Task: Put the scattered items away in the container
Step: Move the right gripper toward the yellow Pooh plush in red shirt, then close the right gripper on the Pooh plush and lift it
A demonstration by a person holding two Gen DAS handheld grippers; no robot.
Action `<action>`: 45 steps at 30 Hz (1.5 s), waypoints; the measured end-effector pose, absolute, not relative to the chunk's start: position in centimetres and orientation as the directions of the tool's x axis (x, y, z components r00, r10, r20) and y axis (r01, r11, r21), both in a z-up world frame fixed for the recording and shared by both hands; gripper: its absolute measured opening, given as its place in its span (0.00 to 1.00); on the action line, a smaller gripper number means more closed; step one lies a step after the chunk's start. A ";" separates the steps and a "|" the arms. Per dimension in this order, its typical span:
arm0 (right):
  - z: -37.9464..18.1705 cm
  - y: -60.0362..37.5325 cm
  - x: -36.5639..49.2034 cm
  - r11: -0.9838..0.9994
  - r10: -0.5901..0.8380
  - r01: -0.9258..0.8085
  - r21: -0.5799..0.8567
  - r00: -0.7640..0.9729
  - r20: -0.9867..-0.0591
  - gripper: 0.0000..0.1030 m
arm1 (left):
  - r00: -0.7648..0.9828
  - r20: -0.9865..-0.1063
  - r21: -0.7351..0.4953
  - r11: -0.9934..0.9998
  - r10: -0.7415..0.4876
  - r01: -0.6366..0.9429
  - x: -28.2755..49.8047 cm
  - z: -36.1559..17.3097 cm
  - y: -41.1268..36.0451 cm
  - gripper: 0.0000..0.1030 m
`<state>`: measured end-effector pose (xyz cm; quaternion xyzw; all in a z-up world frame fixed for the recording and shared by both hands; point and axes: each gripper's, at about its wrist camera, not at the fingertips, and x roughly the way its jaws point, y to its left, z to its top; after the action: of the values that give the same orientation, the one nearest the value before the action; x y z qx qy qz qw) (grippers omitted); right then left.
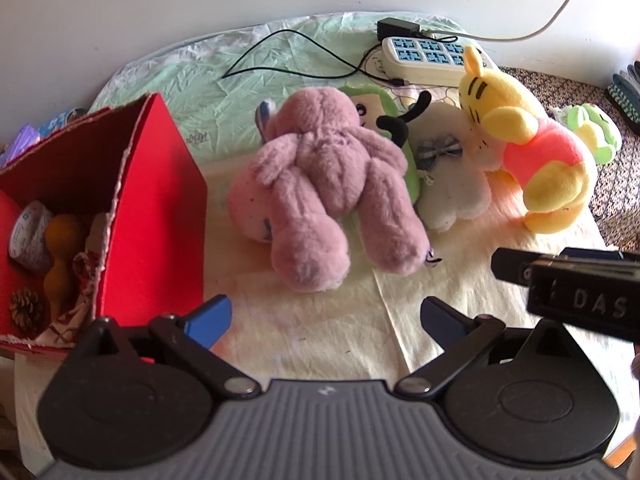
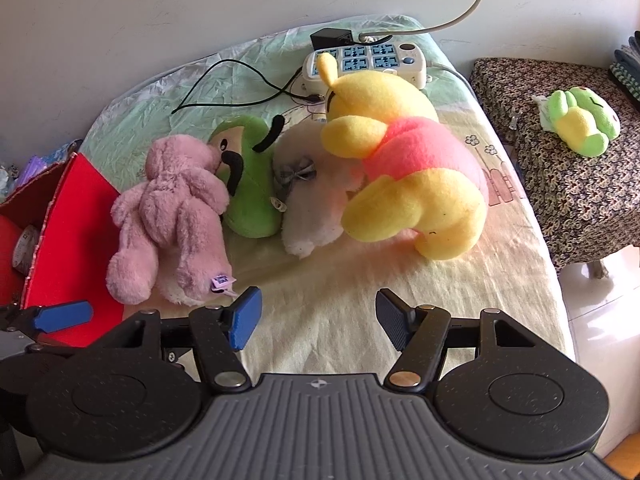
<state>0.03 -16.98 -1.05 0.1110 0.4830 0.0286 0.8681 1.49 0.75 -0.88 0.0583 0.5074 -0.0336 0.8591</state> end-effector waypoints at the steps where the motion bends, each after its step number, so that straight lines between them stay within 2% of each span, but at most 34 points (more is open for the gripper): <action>1: -0.7 -17.0 0.1 0.972 0.168 0.049 0.229 0.535 -0.828 0.59 | 0.490 -0.872 0.076 0.989 0.003 0.129 1.3 -0.6 0.8 0.98; 9: 3.2 -17.5 2.8 0.944 0.283 -0.025 0.328 0.570 -0.771 0.56 | 0.532 -0.843 0.063 0.967 -0.080 0.245 2.6 4.7 2.6 0.98; 15: 6.7 -18.7 6.7 0.929 0.330 -0.070 0.363 0.596 -0.732 0.48 | 0.561 -0.824 0.057 0.973 -0.080 0.222 7.5 8.5 4.1 0.97; 19: 7.7 -19.1 8.4 0.933 0.335 -0.098 0.348 0.593 -0.732 0.45 | 0.572 -0.818 0.094 0.969 -0.055 0.228 8.9 8.4 3.6 0.97; 21: 7.9 -19.2 8.7 0.939 0.326 -0.118 0.323 0.603 -0.729 0.44 | 0.540 -0.837 0.054 0.969 -0.088 0.242 9.3 7.7 3.0 0.94; 25: 7.0 -21.5 9.5 0.955 0.266 -0.065 0.288 0.612 -0.745 0.44 | 0.540 -0.823 -0.011 0.955 -0.177 0.297 9.0 6.7 0.7 0.94; 28: 5.1 -23.6 10.3 0.963 0.216 0.001 0.268 0.589 -0.779 0.50 | 0.499 -0.825 -0.086 0.932 -0.266 0.353 9.3 5.1 -1.6 0.94; 31: 3.2 -25.3 11.3 0.961 0.203 0.044 0.272 0.557 -0.805 0.51 | 0.458 -0.827 -0.133 0.905 -0.325 0.403 9.9 3.5 -4.3 0.94; 34: 2.3 -26.5 12.0 0.955 0.211 0.059 0.292 0.558 -0.803 0.58 | 0.434 -0.823 -0.176 0.891 -0.367 0.419 10.6 2.1 -6.5 0.95; 39: 1.1 -27.6 13.0 0.939 0.276 0.028 0.344 0.540 -0.795 0.61 | 0.377 -0.827 -0.215 0.853 -0.418 0.475 11.1 -0.1 -10.3 0.96; 41: 0.6 -27.8 13.5 0.935 0.298 0.007 0.354 0.526 -0.797 0.62 | 0.371 -0.823 -0.217 0.841 -0.431 0.497 10.9 -0.4 -11.5 0.92; 43: 0.1 -28.2 14.0 0.930 0.329 -0.028 0.366 0.504 -0.799 0.65 | 0.377 -0.823 -0.201 0.839 -0.424 0.505 11.2 -0.7 -12.1 0.97; 45: -0.5 -29.0 14.4 0.917 0.372 -0.051 0.396 0.474 -0.798 0.68 | 0.358 -0.819 -0.232 0.830 -0.448 0.507 11.6 -1.0 -12.1 0.98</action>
<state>14.45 -29.04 -0.48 0.1611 0.4970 0.1254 0.8434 11.58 -12.15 -0.97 0.0303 0.4866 -0.2899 0.8236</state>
